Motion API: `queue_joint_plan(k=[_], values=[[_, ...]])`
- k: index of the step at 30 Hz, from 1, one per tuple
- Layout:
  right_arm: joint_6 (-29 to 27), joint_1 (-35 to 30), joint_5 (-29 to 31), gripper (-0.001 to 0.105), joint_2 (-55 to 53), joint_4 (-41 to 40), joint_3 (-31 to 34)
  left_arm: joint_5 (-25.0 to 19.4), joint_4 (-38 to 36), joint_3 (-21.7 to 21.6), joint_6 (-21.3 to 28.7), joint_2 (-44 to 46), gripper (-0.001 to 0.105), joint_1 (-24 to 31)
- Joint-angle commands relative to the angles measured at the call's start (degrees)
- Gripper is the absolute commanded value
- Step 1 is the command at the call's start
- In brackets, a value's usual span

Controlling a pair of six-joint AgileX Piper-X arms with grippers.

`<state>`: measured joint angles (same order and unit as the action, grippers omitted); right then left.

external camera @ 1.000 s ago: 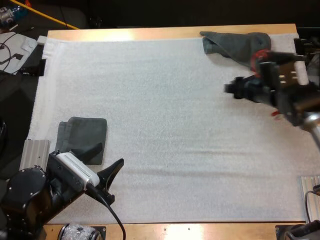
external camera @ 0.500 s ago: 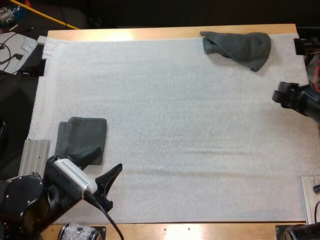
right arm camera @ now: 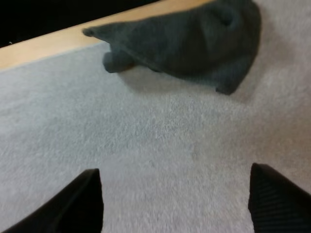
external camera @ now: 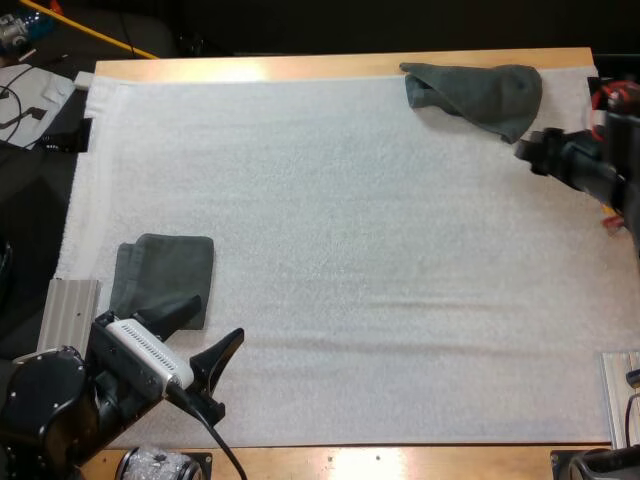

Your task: Pick towel from pile, fold and stack

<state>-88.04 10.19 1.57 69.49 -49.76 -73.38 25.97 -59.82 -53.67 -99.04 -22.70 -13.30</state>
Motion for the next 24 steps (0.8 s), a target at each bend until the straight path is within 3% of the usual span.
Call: queue_joint_plan(k=[1,12,24], values=[[2.45,0.06,-0.32,0.062,8.48,4.54,-0.3,0.33,0.29,-0.22,-0.71,-0.21,0.059,-0.2],[12.6,-0.79,0.06,0.062,25.7,16.24,-1.24,0.38,-1.92,-0.26,-0.85,-0.27,0.059,-0.13],[16.64,-2.86,2.24,0.061,37.86,17.57,-7.54,0.34,-1.58,-0.3,-0.69,-0.36,0.059,-0.27]])
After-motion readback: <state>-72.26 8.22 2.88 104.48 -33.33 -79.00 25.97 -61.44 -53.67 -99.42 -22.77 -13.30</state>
